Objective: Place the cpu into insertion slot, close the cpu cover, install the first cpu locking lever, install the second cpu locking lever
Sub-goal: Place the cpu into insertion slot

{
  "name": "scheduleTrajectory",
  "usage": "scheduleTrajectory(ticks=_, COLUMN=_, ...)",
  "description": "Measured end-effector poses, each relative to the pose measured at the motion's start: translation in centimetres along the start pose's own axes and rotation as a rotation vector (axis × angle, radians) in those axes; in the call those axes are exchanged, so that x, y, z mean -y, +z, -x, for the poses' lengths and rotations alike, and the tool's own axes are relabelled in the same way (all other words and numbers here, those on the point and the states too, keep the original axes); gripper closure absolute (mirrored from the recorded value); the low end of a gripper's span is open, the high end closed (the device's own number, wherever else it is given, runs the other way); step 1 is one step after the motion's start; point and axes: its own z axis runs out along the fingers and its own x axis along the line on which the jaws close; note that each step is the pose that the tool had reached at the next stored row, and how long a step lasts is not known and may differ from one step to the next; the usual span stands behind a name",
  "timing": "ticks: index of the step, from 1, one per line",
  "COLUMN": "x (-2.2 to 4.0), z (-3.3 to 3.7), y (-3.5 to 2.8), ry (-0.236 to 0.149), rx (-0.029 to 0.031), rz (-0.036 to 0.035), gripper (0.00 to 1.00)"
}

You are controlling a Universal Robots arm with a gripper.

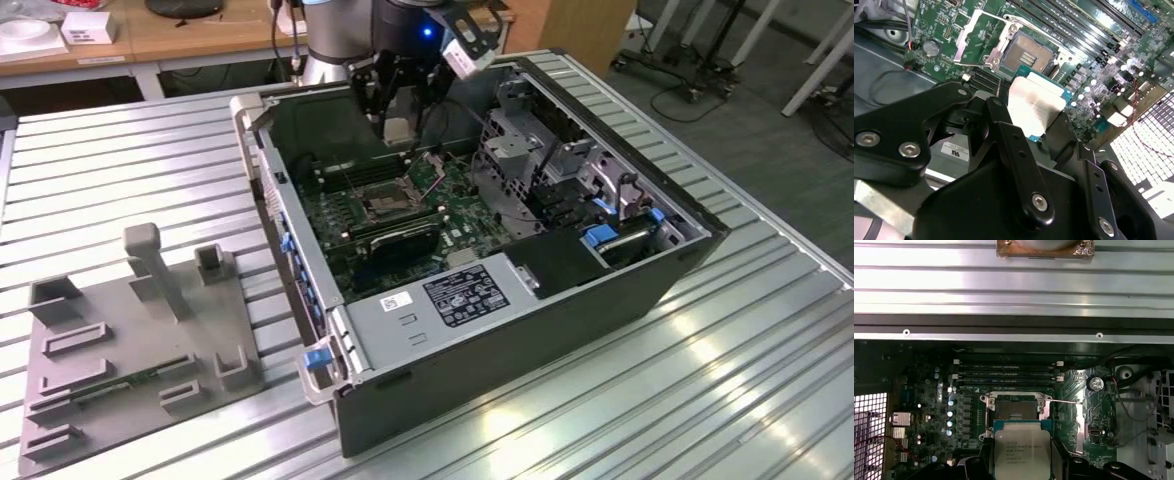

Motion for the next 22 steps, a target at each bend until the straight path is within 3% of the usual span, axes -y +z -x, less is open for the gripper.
scheduleTrajectory(ticks=9, x=0.03, z=-0.03, y=0.27, ry=0.000, rx=0.0000, rz=-0.0001, gripper=0.46)
scheduleTrajectory(ticks=22, x=0.48, z=-0.10, y=2.54, ry=0.000, rx=-0.0002, rz=-0.0002, gripper=0.46)
